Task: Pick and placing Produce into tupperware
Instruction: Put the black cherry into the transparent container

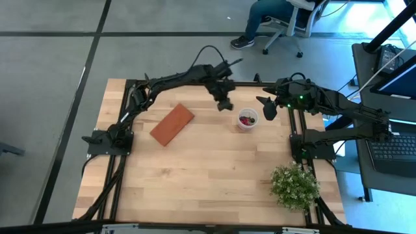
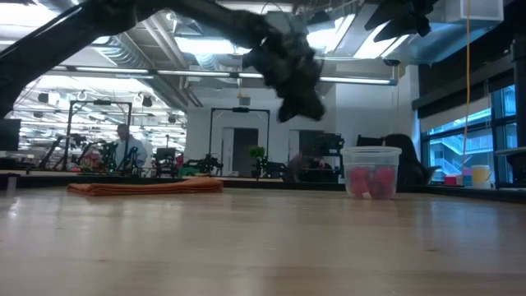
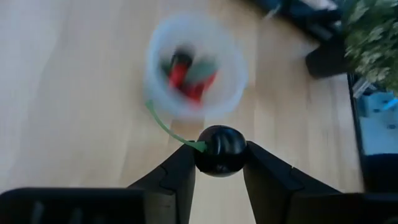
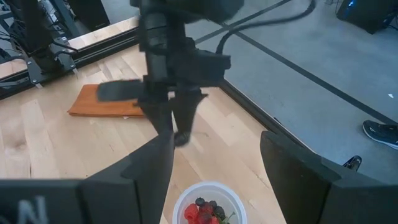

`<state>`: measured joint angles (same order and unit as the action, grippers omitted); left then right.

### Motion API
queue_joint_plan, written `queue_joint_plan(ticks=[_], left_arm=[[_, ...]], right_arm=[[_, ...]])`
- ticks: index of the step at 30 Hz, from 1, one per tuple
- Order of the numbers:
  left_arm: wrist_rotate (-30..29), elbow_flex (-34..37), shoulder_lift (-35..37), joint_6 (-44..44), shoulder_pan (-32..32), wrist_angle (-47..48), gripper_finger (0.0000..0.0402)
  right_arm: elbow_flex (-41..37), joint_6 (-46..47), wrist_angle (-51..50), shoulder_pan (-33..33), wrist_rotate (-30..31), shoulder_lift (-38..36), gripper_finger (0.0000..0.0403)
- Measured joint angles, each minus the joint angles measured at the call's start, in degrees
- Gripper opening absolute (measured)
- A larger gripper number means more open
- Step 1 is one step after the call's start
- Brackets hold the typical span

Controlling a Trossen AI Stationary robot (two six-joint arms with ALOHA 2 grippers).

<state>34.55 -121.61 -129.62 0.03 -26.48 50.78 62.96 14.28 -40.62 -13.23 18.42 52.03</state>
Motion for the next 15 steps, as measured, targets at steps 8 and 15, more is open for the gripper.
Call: queue_joint_plan(ticks=[8,15], left_arm=[[-14.7,-0.5,0.1,1.7,8.4,-12.1,0.0117],[-27.1,-0.5,-0.2,0.6,12.3,-17.8,0.0110]], right_arm=[[0.0,0.0,0.0,0.0,0.0,0.0,0.0240],[0.0,0.0,0.0,0.0,0.0,0.0,0.0240]])
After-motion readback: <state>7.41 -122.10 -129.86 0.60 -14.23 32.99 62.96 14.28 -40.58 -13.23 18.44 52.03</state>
